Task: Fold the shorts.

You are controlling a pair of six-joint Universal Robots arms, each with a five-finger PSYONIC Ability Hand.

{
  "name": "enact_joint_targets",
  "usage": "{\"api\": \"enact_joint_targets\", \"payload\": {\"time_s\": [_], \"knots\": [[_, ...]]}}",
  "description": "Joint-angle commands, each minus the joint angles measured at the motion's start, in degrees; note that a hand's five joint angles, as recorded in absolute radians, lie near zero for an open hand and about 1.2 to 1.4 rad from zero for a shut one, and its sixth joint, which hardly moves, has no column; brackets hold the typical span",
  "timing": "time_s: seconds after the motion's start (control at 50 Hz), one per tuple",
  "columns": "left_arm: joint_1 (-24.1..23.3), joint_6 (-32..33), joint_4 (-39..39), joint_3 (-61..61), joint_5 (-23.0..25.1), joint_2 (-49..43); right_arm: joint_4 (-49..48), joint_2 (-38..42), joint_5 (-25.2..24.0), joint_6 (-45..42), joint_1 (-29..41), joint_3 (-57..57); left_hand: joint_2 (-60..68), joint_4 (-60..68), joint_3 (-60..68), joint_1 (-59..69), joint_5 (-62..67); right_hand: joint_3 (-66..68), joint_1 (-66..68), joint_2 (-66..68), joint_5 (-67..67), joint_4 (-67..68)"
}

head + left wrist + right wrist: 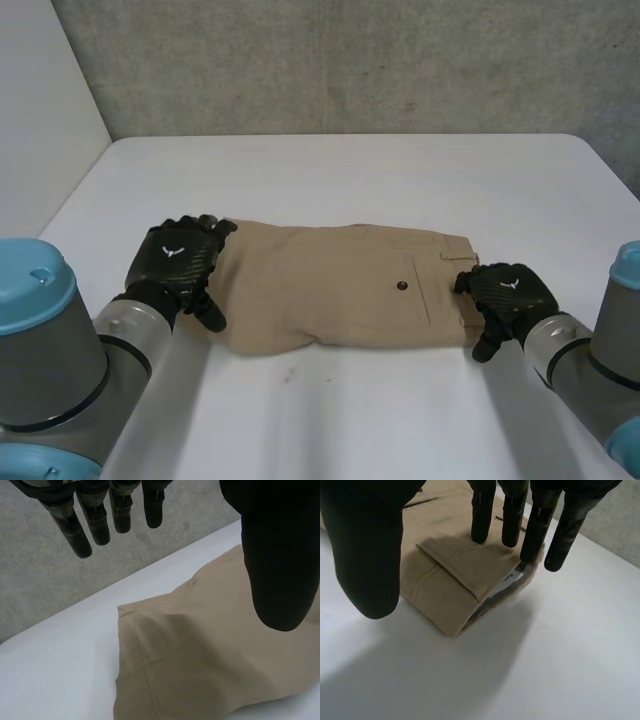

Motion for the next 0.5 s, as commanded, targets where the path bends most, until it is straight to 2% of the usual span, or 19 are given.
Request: {"api": "enact_joint_targets", "payload": {"time_s": [0.02,0.04,0.06,0.08,0.1,0.24,0.32,0.44,0.5], "knots": [[0.3,0.0,0.3,-0.2,0.0,-0.8,-5.1,3.8,0.5,-0.1,0.0,-0.3,-1.5,-1.7,-2.3,-1.0,-2.7,16.5,20.3,17.4,16.9,16.4],[0.3,0.0,0.3,-0.2,0.0,-0.9,-5.8,3.9,0.5,-0.1,0.0,-0.3,-1.5,-1.7,-2.3,-1.0,-2.7,22.1,25.8,22.9,22.4,22.0],[0.3,0.0,0.3,-0.3,0.0,-1.0,-7.2,4.0,0.5,-0.1,0.0,-0.3,-1.5,-1.7,-2.3,-1.0,-2.7,41.1,44.8,42.0,41.5,41.0],[0.3,0.0,0.3,-0.4,0.0,-1.2,-7.8,4.0,0.5,-0.1,0.0,-0.3,-1.5,-1.7,-2.3,-1.0,-2.7,51.5,55.2,52.3,51.8,51.4],[0.3,0.0,0.3,-0.6,0.0,-1.7,-8.3,4.0,0.6,-0.1,0.0,-0.4,-1.5,-1.7,-2.3,-1.0,-2.7,56.7,60.4,57.5,57.0,56.6],[-0.3,0.0,0.3,-0.8,-0.1,-1.6,-8.7,3.4,2.8,-0.5,-1.7,-1.0,-1.5,-1.7,-2.3,-1.0,-2.7,56.7,60.4,57.6,57.1,56.6],[-0.2,0.0,0.2,-0.9,-0.1,-1.2,-6.1,-0.1,4.9,-1.3,-6.9,-0.9,-1.5,-1.7,-2.3,-1.0,-2.7,56.7,60.4,57.6,57.1,56.6],[0.2,0.0,0.0,-1.0,-0.2,-0.3,0.2,-3.6,3.9,-7.0,-15.8,-2.2,-1.5,-1.7,-2.3,-1.0,-2.7,56.7,60.4,57.6,57.1,56.6],[0.3,0.0,-0.1,-1.2,-0.3,-0.2,1.5,-3.6,3.2,-10.0,-18.0,-3.7,-1.5,-1.7,-2.3,-1.0,-2.7,56.7,60.4,57.6,57.1,56.6]]}}
